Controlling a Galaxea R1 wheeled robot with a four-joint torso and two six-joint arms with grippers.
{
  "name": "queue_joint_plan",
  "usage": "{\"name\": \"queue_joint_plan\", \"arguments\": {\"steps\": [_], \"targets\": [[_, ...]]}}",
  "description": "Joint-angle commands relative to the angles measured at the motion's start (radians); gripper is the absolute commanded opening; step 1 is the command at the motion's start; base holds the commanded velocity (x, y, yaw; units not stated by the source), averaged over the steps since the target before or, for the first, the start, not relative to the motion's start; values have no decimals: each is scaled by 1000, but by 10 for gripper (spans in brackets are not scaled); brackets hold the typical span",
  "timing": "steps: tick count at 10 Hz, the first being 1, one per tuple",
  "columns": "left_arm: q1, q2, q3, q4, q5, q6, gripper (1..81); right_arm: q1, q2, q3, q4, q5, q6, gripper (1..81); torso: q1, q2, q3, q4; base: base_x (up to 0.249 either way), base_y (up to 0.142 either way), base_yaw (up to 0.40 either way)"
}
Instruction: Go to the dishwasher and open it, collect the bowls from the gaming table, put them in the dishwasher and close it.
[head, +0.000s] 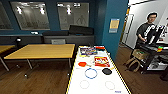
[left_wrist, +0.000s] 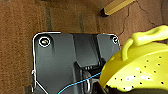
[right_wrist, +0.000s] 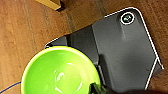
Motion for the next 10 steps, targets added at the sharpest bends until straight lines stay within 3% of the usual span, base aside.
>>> {"name": "queue_joint_plan", "arguments": {"steps": [1,5,10], "targets": [[-38,13,-54,11,-1,15,10,41,11,-33,-32,-33,-1,10,0,0,0,0,0,0,0],[-12,82,-157,11,-7,22,10,18,97,-151,-66,-34,-3,10,0,0,0,0,-19,0,0],[-10,110,-169,13,-6,34,10,7,109,-166,-75,-33,-1,10,-1,-1,0,0,-99,0,0]]}}
